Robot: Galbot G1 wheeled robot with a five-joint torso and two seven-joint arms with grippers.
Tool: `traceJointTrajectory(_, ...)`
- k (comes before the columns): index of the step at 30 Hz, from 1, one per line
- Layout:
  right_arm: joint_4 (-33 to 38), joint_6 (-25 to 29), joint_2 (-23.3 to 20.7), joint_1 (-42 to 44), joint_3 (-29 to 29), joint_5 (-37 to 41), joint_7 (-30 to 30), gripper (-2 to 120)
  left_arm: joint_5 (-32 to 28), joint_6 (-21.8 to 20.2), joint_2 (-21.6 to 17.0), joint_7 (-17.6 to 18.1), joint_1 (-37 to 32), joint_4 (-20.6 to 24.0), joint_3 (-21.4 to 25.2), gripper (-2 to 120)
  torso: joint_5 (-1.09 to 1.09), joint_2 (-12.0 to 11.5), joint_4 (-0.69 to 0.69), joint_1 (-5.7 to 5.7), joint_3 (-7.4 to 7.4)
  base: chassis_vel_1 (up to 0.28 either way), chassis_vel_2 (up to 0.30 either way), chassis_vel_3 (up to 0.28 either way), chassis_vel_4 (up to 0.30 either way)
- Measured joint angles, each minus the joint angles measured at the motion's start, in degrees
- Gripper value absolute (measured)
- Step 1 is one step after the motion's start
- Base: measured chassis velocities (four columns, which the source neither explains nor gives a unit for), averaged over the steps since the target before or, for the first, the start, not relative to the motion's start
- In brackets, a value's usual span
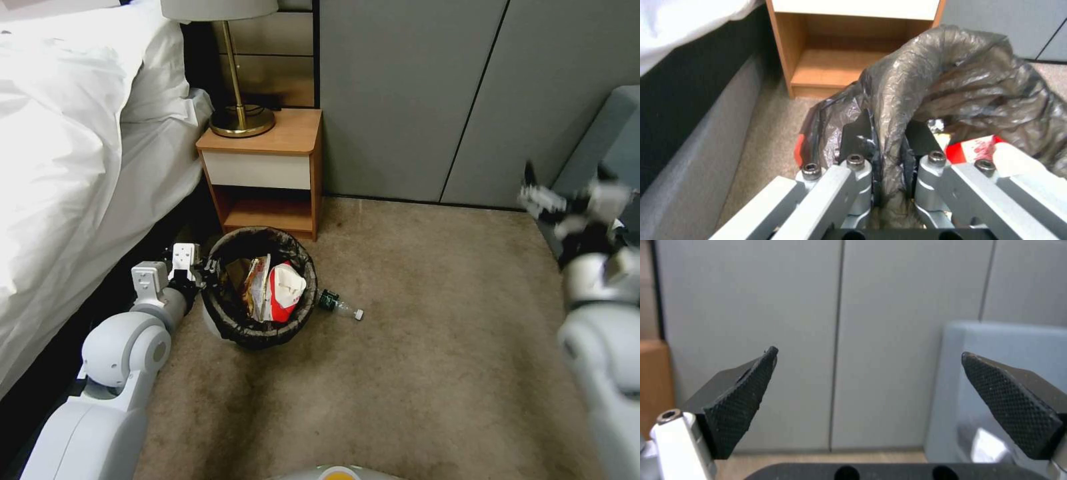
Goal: Pick up the trash bin, then pick up the garbage from the floor and place it into the trash bin.
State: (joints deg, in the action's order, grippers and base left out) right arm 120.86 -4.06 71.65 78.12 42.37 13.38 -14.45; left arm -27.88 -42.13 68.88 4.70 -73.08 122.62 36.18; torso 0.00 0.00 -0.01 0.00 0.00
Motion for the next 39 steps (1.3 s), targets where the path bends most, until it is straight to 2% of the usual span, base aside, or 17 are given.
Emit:
traceJointTrajectory(4,-3.5,1.8,3.5,0.8,-0.6,-2.5,0.5,100,0.1,0.0,0.3,0.0,-0.6,0.1,0.1,5,-0.01,0.0,0.02,0.00,0.00,0.000,0.000,0.000,0.000)
traceJointTrajectory(9,-5.7,1.8,4.4,0.1,-1.7,-3.0,0.9,100,0.1,0.0,0.3,0.0,-0.7,0.7,0.1,5,0.00,0.0,0.01,0.00,0.00,0.000,0.000,0.000,0.000)
traceJointTrajectory(39,-8.7,0.5,4.2,-3.2,-3.5,-1.5,0.5,100,0.4,0.0,1.0,-0.2,-1.0,0.9,-0.3,5,0.00,0.0,0.01,0.00,0.00,-0.008,0.008,0.009,-0.006)
